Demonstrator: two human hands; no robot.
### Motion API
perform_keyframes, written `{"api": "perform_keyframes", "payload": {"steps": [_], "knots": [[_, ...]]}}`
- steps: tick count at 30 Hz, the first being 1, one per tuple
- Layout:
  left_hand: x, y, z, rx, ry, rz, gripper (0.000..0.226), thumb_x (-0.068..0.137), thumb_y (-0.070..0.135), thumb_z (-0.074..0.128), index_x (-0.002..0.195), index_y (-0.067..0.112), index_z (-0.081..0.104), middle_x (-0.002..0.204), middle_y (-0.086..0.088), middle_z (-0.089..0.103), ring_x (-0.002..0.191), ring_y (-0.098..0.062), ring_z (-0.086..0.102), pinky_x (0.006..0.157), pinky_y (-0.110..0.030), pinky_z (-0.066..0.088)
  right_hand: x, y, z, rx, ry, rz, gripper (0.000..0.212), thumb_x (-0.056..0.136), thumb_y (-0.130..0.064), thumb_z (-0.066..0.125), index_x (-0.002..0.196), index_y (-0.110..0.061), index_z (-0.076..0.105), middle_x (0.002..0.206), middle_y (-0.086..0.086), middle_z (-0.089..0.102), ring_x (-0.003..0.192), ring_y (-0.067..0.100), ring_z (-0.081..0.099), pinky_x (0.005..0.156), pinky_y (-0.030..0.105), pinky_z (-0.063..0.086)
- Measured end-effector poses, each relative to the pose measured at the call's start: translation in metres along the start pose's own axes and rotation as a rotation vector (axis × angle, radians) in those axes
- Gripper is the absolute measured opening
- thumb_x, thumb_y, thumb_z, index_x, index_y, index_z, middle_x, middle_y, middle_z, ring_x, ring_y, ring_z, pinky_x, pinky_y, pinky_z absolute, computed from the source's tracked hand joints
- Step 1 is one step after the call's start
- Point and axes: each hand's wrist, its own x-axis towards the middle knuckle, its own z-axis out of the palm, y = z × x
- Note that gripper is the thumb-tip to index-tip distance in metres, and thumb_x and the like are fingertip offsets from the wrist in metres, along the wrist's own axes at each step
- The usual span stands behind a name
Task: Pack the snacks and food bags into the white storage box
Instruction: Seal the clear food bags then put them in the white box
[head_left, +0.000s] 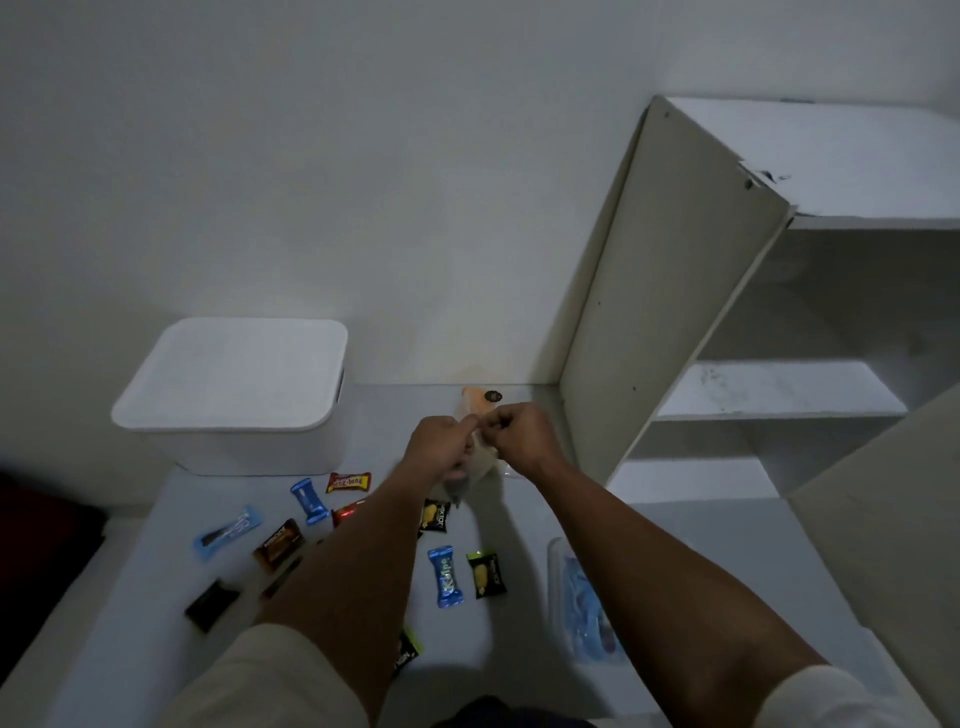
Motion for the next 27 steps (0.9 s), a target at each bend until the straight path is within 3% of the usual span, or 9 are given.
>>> {"api": "perform_keyframes", "payload": {"steps": [4, 9, 12, 15, 18, 24, 27], "knots": [[0.0, 0.003, 0.002, 0.062, 0.045, -0.011, 0.034, 0.092, 0.035, 0.066, 0.084, 0.002, 0.07, 0.079, -0.016, 0.073, 0.071, -0.026, 0.07, 0.066, -0.04, 0.061, 0.004, 0.0, 0.002, 0.031, -0.043, -0.047, 0.004, 0.085, -0.018, 0.079, 0.086, -0.019, 0.082, 0.078, 0.001, 0.077, 0.076, 0.021, 0.073, 0.074, 0.048, 0.063], [0.002, -0.001, -0.002, 0.157, 0.08, 0.006, 0.024, 0.094, 0.017, 0.056, 0.078, 0.0, 0.064, 0.073, -0.018, 0.07, 0.061, -0.026, 0.061, 0.049, -0.029, 0.049, 0.008, 0.001, 0.002, 0.008, -0.052, -0.002, 0.008, 0.083, -0.013, 0.077, 0.083, -0.02, 0.08, 0.083, -0.002, 0.075, 0.083, 0.019, 0.073, 0.082, 0.041, 0.062], [0.003, -0.006, 0.0, 0.263, 0.124, 0.026, 0.032, 0.09, 0.023, 0.056, 0.062, 0.007, 0.061, 0.064, -0.011, 0.069, 0.055, -0.025, 0.059, 0.053, -0.029, 0.048, 0.009, -0.001, -0.002, -0.053, 0.049, 0.055, 0.023, 0.082, -0.006, 0.065, 0.073, -0.027, 0.071, 0.091, -0.001, 0.076, 0.085, 0.02, 0.072, 0.081, 0.036, 0.06], [0.001, -0.006, 0.001, 0.261, 0.153, 0.017, 0.04, 0.09, 0.028, 0.056, 0.056, 0.008, 0.061, 0.062, -0.01, 0.069, 0.053, -0.024, 0.059, 0.056, -0.03, 0.05, 0.01, -0.001, -0.005, -0.052, 0.11, 0.065, 0.029, 0.081, 0.003, 0.053, 0.076, -0.02, 0.07, 0.092, -0.002, 0.074, 0.086, 0.017, 0.067, 0.074, 0.03, 0.054], [0.0, -0.003, 0.002, 0.222, 0.172, 0.0, 0.041, 0.09, 0.032, 0.056, 0.058, 0.008, 0.064, 0.064, -0.012, 0.072, 0.056, -0.025, 0.062, 0.06, -0.032, 0.053, 0.014, -0.001, -0.006, -0.027, 0.15, 0.083, 0.035, 0.081, 0.006, 0.053, 0.07, -0.023, 0.07, 0.088, -0.005, 0.073, 0.083, 0.015, 0.066, 0.07, 0.024, 0.047], [-0.003, 0.003, 0.002, 0.239, 0.164, 0.016, 0.037, 0.08, 0.038, 0.057, 0.059, 0.008, 0.061, 0.066, -0.014, 0.071, 0.06, -0.028, 0.061, 0.065, -0.038, 0.055, 0.02, -0.004, -0.011, 0.014, 0.105, 0.038, 0.04, 0.088, -0.002, 0.061, 0.066, -0.034, 0.07, 0.095, -0.002, 0.079, 0.087, 0.017, 0.074, 0.083, 0.033, 0.06], [-0.007, 0.002, 0.0, 0.241, 0.177, 0.096, 0.044, 0.082, 0.054, 0.054, 0.077, 0.012, 0.062, 0.081, -0.008, 0.069, 0.074, -0.026, 0.064, 0.076, -0.04, 0.055, 0.019, -0.006, -0.019, 0.093, 0.025, 0.018, 0.044, 0.089, 0.004, 0.059, 0.068, -0.032, 0.074, 0.086, -0.002, 0.078, 0.082, 0.016, 0.074, 0.078, 0.034, 0.063]]}}
